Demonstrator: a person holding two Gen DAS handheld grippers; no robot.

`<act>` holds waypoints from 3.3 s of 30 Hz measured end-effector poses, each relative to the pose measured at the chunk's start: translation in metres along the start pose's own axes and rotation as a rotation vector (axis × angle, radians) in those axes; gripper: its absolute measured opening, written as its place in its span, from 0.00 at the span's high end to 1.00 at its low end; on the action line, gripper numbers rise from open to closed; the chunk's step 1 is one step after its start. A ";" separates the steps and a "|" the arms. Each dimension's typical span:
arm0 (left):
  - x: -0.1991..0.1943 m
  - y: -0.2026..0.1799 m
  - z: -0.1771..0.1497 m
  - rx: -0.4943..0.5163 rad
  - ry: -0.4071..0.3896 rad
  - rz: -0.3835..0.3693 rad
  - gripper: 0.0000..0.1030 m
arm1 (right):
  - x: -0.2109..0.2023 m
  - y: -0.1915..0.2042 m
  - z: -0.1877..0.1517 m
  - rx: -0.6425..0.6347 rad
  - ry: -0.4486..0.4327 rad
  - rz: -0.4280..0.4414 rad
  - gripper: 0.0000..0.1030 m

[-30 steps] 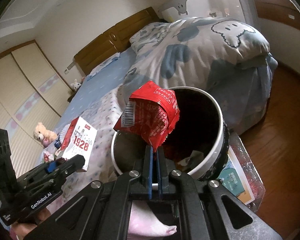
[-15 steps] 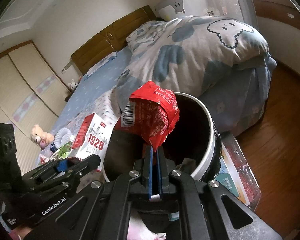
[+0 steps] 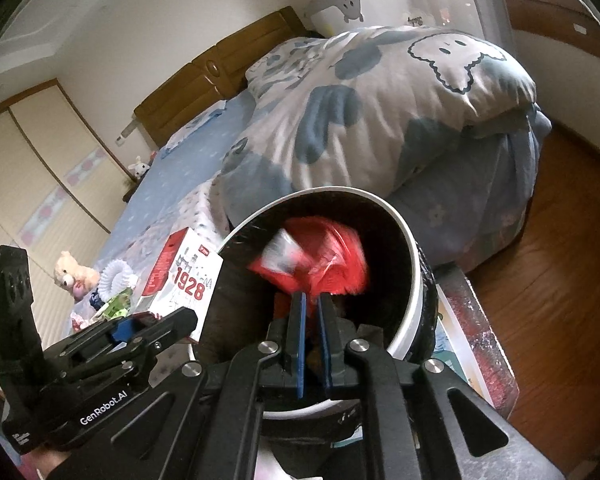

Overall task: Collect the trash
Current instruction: 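Carry the carton and red bag over the bin and open both grippers to drop them, then move both open grippers back toward the remaining trash on the bed, then grasp the green juice carton with the left gripper while the right grasps the gold drink pouch, then carry the green carton and drink pouch over the bin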

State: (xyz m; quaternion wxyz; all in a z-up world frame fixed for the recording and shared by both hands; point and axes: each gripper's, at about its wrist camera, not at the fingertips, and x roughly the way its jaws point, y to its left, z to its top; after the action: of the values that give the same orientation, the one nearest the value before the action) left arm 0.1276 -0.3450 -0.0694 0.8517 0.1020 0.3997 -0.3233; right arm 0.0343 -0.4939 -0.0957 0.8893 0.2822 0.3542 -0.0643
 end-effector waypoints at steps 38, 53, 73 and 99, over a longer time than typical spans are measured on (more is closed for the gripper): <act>-0.117 0.208 -0.143 -0.444 -0.049 0.297 0.30 | 0.044 0.162 -0.058 -0.152 0.097 0.181 0.32; -0.141 0.267 -0.173 -0.553 -0.059 0.407 0.30 | 0.072 0.226 -0.077 -0.206 0.167 0.257 0.32; -0.126 0.341 -0.157 -0.627 -0.051 0.507 0.30 | 0.122 0.262 -0.071 -0.146 0.230 0.281 0.31; -0.134 0.292 -0.167 -0.585 -0.070 0.402 0.69 | 0.138 0.245 -0.075 -0.142 0.259 0.255 0.70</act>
State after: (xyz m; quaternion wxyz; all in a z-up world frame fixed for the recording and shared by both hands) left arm 0.1465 0.0150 -0.1045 0.9045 -0.0809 0.4180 -0.0246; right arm 0.1691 -0.2373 -0.1202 0.8549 0.2672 0.4306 0.1110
